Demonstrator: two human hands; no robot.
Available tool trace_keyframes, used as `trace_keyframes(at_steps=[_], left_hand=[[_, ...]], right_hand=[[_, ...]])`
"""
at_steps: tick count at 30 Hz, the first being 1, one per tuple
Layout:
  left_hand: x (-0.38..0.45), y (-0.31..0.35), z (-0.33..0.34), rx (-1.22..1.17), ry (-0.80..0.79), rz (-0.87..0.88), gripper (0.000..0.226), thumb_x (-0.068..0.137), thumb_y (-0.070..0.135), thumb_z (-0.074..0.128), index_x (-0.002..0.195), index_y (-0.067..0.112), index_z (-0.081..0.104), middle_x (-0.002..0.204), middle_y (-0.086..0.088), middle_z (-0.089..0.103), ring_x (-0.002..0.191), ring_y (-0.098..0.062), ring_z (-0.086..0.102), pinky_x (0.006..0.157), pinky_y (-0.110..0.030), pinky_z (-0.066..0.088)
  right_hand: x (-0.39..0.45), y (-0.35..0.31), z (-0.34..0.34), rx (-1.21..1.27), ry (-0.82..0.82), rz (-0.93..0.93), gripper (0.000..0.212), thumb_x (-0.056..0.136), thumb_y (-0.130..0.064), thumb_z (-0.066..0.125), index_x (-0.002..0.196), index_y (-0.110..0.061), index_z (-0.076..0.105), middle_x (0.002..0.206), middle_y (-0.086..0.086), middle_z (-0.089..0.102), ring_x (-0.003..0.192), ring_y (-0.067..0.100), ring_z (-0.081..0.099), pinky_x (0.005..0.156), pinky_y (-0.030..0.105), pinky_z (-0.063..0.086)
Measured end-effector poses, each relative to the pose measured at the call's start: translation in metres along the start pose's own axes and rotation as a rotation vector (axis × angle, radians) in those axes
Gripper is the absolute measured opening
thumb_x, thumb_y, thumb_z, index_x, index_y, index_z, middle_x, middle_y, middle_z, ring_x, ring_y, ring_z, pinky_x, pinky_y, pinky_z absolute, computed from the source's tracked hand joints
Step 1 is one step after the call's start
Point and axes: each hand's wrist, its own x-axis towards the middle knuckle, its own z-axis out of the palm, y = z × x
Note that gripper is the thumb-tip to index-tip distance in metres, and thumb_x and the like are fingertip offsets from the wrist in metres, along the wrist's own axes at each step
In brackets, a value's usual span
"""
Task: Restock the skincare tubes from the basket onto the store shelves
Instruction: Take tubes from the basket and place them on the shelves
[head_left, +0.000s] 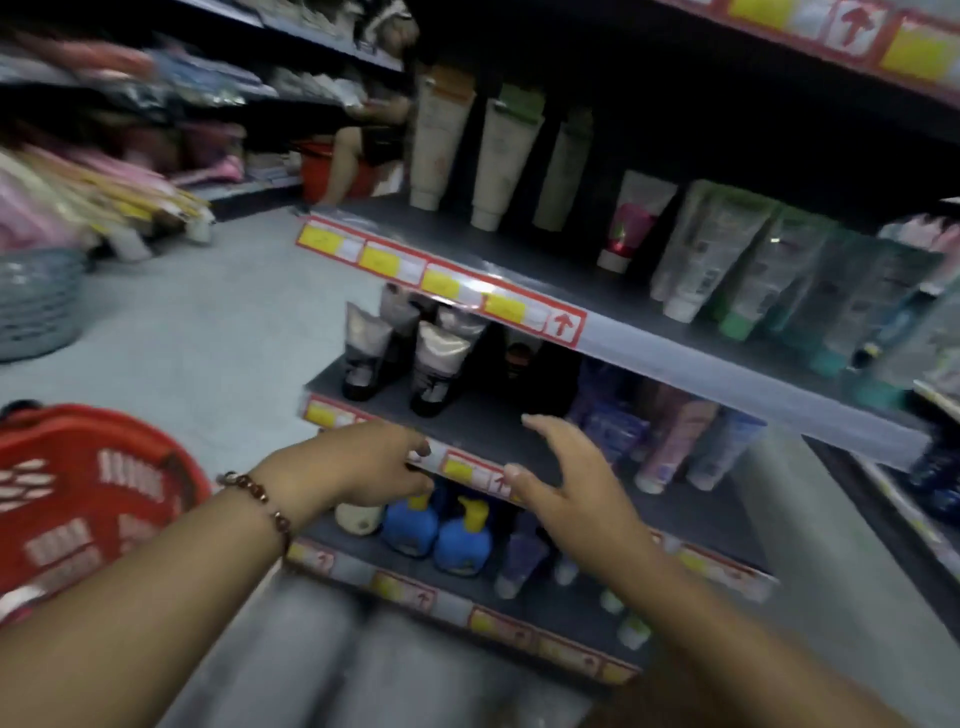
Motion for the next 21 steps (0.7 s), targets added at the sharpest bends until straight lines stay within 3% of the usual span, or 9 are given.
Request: trace_keyframes(at_steps=[5,8,10,11,15,18,21], left_hand=[[-0.068,-0.087,0.01,-0.066,-0.063,-0.254,0.058,0.091,0.048,0.055,0.143,0.023,0.047,0.145,-0.004,0.051,0.129,-0.023,0.05,0.105,-0.032,0.04],[-0.124,-0.146,0.023,-0.121,-0.047,-0.418,0.053,0.09,0.049,0.055,0.135,0.021,0.055,0.138,-0.004,0.057,0.121,-0.024,0.055,0.104,-0.035,0.043],[-0.16,-0.19,0.037,-0.136,-0.061,-0.552,0.054,0.091,0.049,0.055,0.135,0.018,0.055,0.138,-0.004,0.057,0.122,-0.025,0.055,0.104,-0.035,0.043],[-0.177,-0.211,0.046,-0.145,-0.087,-0.627,0.057,0.09,0.051,0.056,0.135,0.016,0.056,0.138,-0.004,0.057,0.122,-0.025,0.055,0.104,-0.036,0.043],[-0.226,-0.279,0.083,-0.149,-0.232,-0.849,0.057,0.085,0.054,0.054,0.119,0.011,0.065,0.119,-0.007,0.067,0.107,-0.028,0.062,0.094,-0.037,0.05],[-0.243,-0.322,0.109,-0.132,-0.412,-0.964,0.045,0.088,0.051,0.053,0.098,0.009,0.068,0.095,-0.005,0.064,0.085,-0.026,0.059,0.084,-0.036,0.051],[-0.239,-0.358,0.134,-0.128,-0.547,-0.986,0.044,0.088,0.053,0.054,0.095,0.011,0.067,0.1,-0.005,0.067,0.084,-0.025,0.058,0.078,-0.033,0.048]], right_hand=[[0.018,-0.067,0.11,0.094,-0.366,-0.035,0.047,0.089,-0.033,0.066,0.133,-0.02,0.055,0.129,-0.003,0.057,0.119,0.015,0.053,0.092,0.021,0.037],[0.021,-0.108,0.164,0.107,-0.533,-0.092,0.047,0.091,-0.038,0.062,0.131,-0.013,0.057,0.123,0.001,0.062,0.117,0.018,0.056,0.093,0.026,0.04],[0.026,-0.133,0.194,0.106,-0.633,-0.175,0.051,0.093,-0.041,0.06,0.137,-0.016,0.054,0.115,-0.005,0.064,0.112,0.014,0.056,0.088,0.022,0.038],[0.03,-0.146,0.209,0.092,-0.677,-0.228,0.051,0.093,-0.042,0.059,0.138,-0.017,0.053,0.113,-0.007,0.063,0.11,0.014,0.055,0.087,0.022,0.038],[0.049,-0.198,0.263,0.041,-0.794,-0.382,0.057,0.094,-0.045,0.056,0.143,-0.019,0.047,0.146,0.0,0.049,0.133,0.018,0.046,0.109,0.029,0.035],[0.066,-0.227,0.31,-0.068,-0.891,-0.45,0.05,0.094,-0.042,0.055,0.136,-0.016,0.053,0.141,0.006,0.055,0.128,0.025,0.05,0.104,0.032,0.039],[0.083,-0.242,0.366,-0.241,-1.046,-0.48,0.051,0.092,-0.045,0.055,0.133,-0.016,0.055,0.136,0.01,0.057,0.122,0.028,0.054,0.098,0.033,0.043]])
